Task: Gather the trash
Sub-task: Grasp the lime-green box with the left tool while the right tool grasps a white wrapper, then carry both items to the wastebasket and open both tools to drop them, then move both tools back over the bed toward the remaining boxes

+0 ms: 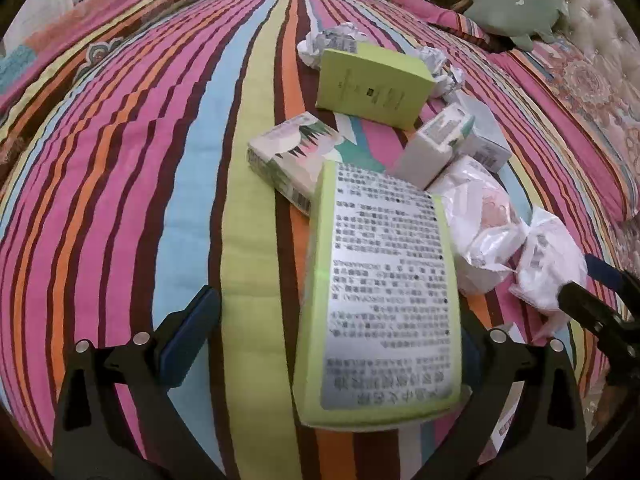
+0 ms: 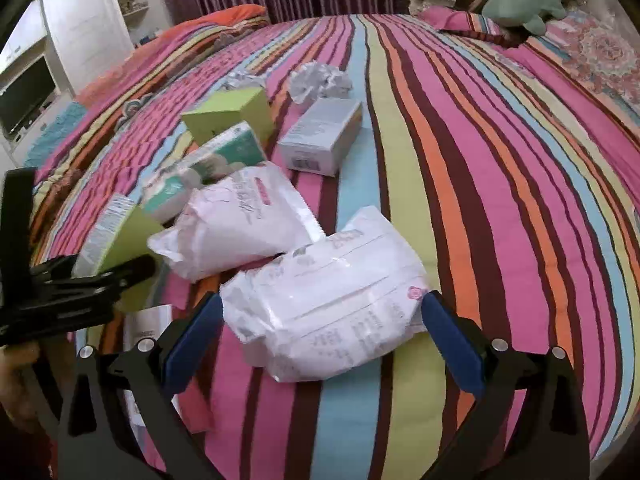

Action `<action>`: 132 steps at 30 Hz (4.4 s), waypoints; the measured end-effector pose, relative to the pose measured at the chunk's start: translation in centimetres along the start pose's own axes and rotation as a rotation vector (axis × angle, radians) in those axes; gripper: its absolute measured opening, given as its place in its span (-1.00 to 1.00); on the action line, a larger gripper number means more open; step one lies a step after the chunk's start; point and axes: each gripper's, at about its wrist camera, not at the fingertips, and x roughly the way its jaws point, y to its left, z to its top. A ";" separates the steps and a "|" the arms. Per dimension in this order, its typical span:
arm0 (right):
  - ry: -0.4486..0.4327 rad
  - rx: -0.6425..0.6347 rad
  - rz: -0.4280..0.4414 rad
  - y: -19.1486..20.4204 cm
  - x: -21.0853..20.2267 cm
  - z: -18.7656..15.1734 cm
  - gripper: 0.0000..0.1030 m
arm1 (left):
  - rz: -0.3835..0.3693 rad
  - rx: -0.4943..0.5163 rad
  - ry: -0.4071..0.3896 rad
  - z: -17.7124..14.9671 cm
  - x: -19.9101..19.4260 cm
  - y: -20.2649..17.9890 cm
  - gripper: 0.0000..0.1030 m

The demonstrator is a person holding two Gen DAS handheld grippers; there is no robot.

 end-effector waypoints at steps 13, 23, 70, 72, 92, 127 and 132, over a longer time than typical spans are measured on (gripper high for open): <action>0.041 -0.094 -0.002 -0.1 2.5 0.8 0.85 | 0.029 0.006 0.005 0.7 0.6 0.1 0.33; 0.076 -0.108 -0.027 0.9 3.5 0.8 0.67 | 0.049 0.004 0.002 0.9 0.4 0.5 -0.05; 0.418 0.195 0.167 5.9 -4.1 -22.9 0.40 | -0.135 0.239 0.324 -27.5 -7.7 -4.1 -0.05; 0.452 0.176 0.143 6.5 -3.4 -23.1 0.39 | -0.112 0.257 0.368 -28.1 -6.9 -4.5 -0.05; 0.794 0.191 0.059 7.5 3.6 -24.4 0.73 | -0.069 0.218 0.755 -32.3 1.4 -4.3 0.49; 0.555 0.287 0.111 5.0 -1.0 -24.4 0.85 | -0.063 0.162 0.629 -31.3 -1.7 -3.8 0.67; 0.323 0.337 0.130 3.9 -4.9 -22.8 0.85 | -0.068 0.061 0.494 -29.6 -4.0 -2.0 0.67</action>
